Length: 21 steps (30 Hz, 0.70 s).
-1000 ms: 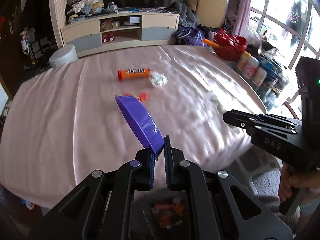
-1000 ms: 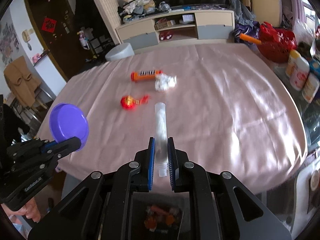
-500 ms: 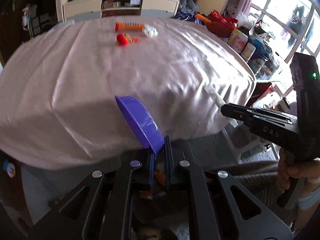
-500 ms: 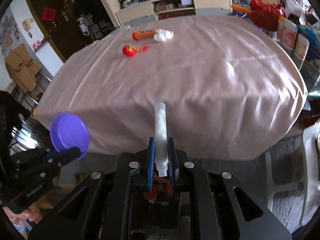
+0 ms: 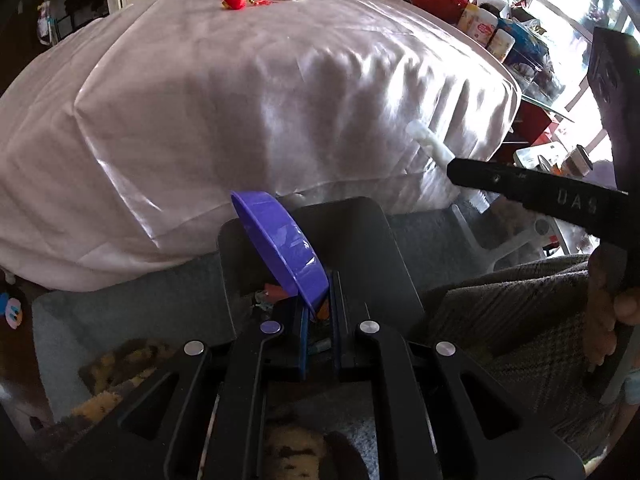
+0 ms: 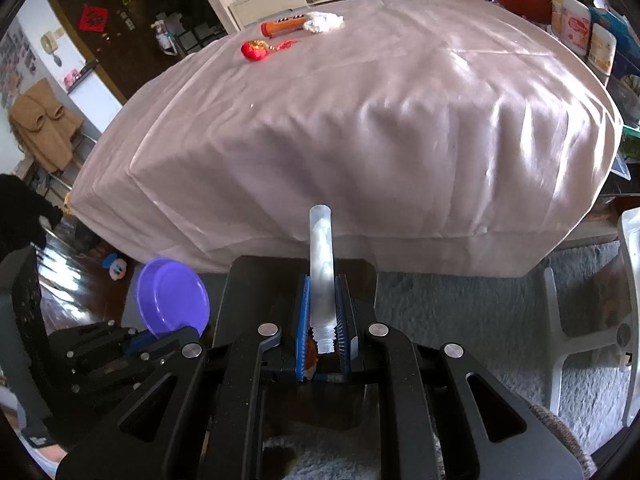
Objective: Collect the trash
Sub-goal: 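Carry the purple lid and clear tube down to the grey bin and release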
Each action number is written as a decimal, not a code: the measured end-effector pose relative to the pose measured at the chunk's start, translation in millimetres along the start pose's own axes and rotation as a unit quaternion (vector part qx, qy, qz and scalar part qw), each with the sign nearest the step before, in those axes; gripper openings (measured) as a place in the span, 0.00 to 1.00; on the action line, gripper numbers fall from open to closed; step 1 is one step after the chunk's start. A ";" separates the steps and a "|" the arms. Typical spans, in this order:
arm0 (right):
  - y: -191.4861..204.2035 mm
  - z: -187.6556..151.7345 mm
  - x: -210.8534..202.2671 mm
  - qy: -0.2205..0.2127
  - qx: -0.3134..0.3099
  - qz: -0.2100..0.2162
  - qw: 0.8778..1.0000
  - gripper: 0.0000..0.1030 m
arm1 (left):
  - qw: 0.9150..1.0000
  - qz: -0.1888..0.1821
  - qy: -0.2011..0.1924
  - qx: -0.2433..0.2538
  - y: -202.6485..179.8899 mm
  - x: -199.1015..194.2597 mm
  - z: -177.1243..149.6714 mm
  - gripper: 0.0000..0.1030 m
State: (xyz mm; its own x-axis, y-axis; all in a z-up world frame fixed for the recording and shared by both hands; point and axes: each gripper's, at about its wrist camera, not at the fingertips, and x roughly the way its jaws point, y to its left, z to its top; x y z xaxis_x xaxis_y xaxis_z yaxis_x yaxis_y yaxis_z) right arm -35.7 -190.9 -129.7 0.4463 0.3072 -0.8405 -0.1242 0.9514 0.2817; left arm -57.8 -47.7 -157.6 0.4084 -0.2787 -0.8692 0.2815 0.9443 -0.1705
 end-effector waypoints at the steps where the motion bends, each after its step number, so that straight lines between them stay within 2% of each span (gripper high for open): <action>1: 1.9 -1.0 2.1 0.002 -0.004 -0.002 1.000 0.14 | 1.000 0.000 0.002 -0.002 1.7 1.4 -0.6 0.07; 6: 8.4 -2.2 13.5 0.020 -0.016 0.002 1.000 0.14 | 0.999 -0.016 0.023 -0.019 6.1 11.6 -3.3 0.07; 11: 16.1 -4.2 24.9 0.051 -0.020 0.039 0.998 0.14 | 0.999 -0.024 0.039 -0.020 5.3 19.1 -5.3 0.07; 21: 21.6 -3.8 36.9 0.071 -0.023 0.021 0.997 0.16 | 0.999 -0.015 0.048 -0.021 7.7 22.9 -7.2 0.09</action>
State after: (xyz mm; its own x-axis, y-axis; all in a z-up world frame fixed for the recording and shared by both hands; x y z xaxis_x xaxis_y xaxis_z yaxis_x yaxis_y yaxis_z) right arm -25.2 -158.9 -156.4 0.3102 0.3432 -0.8866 -0.1821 0.9368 0.2989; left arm -52.5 -45.6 -182.2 0.3145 -0.2902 -0.9038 0.2548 0.9430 -0.2141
